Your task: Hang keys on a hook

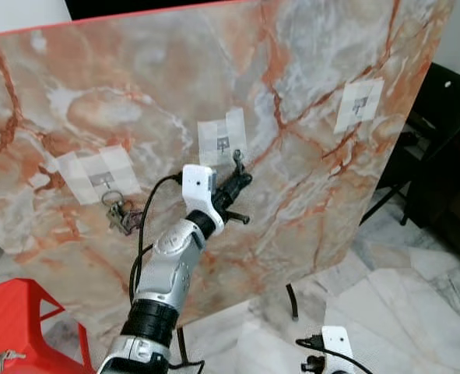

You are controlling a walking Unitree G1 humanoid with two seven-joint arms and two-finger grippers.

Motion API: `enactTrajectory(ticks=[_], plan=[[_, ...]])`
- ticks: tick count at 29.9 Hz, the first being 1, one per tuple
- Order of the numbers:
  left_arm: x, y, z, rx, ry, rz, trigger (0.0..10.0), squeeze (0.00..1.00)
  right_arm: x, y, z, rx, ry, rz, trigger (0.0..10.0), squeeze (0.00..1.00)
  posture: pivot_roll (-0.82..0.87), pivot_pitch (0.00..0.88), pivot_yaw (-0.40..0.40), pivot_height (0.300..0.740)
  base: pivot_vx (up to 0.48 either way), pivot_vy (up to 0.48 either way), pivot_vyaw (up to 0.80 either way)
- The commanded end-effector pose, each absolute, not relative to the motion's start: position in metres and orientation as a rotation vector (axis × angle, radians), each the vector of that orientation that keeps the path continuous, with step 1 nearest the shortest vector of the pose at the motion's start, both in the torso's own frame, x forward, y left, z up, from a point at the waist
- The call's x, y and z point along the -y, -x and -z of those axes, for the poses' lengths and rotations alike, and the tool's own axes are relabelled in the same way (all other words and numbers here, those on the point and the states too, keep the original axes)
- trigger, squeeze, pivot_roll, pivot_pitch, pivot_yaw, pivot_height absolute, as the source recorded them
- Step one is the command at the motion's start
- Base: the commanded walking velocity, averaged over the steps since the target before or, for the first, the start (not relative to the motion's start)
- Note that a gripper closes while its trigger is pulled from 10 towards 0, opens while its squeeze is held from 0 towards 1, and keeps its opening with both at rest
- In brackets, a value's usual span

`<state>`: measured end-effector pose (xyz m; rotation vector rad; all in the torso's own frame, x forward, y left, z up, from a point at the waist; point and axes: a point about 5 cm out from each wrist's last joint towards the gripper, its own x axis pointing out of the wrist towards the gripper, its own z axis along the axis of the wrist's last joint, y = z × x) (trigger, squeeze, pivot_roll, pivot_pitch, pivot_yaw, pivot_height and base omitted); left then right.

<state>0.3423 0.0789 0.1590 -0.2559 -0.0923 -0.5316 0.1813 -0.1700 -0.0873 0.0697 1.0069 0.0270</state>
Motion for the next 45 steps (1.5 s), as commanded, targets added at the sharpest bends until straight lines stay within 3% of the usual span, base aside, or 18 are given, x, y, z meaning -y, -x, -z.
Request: enactTrajectory(ticks=[1,19,45], plan=[[-0.081,-0.345,-0.162,0.108,0.243,0.520,10.0,0.00,0.170,-0.182,0.087,-1.006,-0.073,-0.026,10.0,0.00,-0.01,0.000,-0.010,0.740,0.000,0.000,0.00],[-0.092,-0.354,-0.163,0.103,0.264,0.432,10.0,0.00,0.170,-0.182,0.087,-1.006,-0.075,-0.025,10.0,0.00,0.00,0.000,-0.011,0.740,0.000,0.000,0.00],[-0.097,-0.341,-0.150,0.056,0.304,0.438,10.0,0.00,0.170,-0.182,0.087,-1.008,-0.076,-0.024,10.0,0.00,0.00,0.000,-0.011,0.740,0.000,0.000,0.00]])
